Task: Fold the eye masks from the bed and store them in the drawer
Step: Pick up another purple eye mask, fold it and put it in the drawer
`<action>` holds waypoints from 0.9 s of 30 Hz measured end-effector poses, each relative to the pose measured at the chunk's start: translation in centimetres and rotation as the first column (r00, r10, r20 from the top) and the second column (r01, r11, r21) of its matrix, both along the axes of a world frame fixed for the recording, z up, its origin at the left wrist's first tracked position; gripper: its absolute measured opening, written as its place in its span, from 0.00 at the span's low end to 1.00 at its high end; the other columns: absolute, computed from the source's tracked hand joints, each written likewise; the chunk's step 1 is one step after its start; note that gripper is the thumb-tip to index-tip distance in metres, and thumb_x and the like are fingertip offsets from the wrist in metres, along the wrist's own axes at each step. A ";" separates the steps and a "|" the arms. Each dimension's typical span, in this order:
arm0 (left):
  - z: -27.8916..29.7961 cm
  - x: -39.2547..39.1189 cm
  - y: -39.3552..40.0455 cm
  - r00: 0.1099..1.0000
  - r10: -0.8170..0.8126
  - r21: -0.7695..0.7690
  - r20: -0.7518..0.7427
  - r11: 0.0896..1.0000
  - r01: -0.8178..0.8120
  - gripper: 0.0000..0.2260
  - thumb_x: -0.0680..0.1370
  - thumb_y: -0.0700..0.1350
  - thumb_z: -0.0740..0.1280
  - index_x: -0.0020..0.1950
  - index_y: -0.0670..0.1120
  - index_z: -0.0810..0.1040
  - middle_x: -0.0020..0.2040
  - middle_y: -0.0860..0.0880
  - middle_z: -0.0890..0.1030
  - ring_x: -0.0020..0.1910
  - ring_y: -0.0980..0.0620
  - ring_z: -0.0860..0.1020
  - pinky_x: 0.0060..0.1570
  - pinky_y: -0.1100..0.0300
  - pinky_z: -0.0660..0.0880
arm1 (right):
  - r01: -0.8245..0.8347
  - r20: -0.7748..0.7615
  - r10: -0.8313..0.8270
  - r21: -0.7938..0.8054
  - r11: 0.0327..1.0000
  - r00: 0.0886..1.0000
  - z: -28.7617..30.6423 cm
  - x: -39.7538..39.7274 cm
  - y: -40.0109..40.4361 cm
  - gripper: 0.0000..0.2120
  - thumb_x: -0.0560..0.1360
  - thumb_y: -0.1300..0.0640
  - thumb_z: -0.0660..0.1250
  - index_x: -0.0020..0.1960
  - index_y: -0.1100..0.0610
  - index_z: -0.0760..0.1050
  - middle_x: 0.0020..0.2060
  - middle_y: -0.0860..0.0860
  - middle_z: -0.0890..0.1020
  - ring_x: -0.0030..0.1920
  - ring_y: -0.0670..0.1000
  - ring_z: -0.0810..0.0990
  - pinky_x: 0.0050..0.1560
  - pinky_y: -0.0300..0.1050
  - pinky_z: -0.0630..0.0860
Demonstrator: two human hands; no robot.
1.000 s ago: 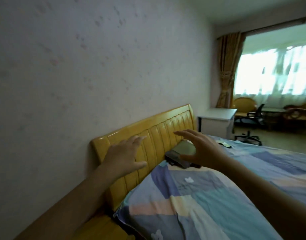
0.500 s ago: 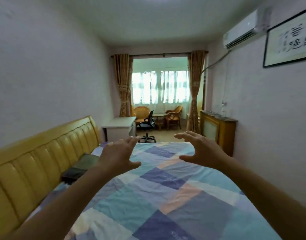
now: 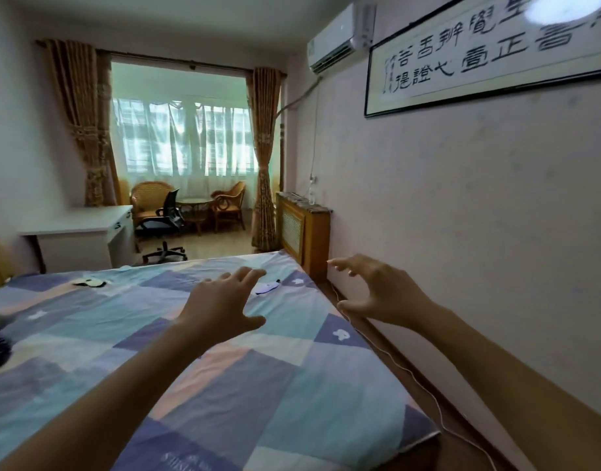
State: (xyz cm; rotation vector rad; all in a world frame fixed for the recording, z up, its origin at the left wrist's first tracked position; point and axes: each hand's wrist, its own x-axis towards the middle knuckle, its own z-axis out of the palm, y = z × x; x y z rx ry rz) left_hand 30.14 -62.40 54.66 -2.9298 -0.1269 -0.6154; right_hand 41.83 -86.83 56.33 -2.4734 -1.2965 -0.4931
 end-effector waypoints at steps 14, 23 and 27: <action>-4.0 30.1 -9.2 0.988 -0.135 -0.007 -0.071 0.991 0.135 0.37 0.73 0.65 0.65 0.76 0.56 0.53 0.74 0.53 0.65 0.63 0.49 0.75 0.51 0.56 0.75 | 0.220 -0.114 -0.223 -0.034 0.975 0.968 -2.6 24.6 -11.8 0.32 0.69 0.45 0.71 0.70 0.41 0.64 0.62 0.41 0.74 0.58 0.44 0.75 0.50 0.43 0.75; -5.7 48.3 -16.0 0.978 -0.176 0.031 -0.112 0.983 0.181 0.37 0.72 0.65 0.64 0.76 0.56 0.54 0.72 0.52 0.68 0.60 0.50 0.76 0.50 0.56 0.76 | 0.254 -0.129 -0.260 -0.060 0.965 0.957 -5.5 41.3 -19.2 0.32 0.69 0.43 0.70 0.70 0.39 0.61 0.62 0.40 0.74 0.58 0.43 0.74 0.51 0.42 0.76; -6.9 55.2 -19.1 0.988 -0.106 0.001 -0.112 0.994 0.106 0.37 0.72 0.65 0.65 0.76 0.55 0.53 0.72 0.52 0.68 0.59 0.51 0.77 0.49 0.57 0.76 | 0.191 -0.106 -0.197 -0.061 0.980 0.975 -6.1 50.0 -22.3 0.33 0.69 0.43 0.70 0.71 0.39 0.61 0.62 0.40 0.74 0.58 0.42 0.74 0.49 0.39 0.74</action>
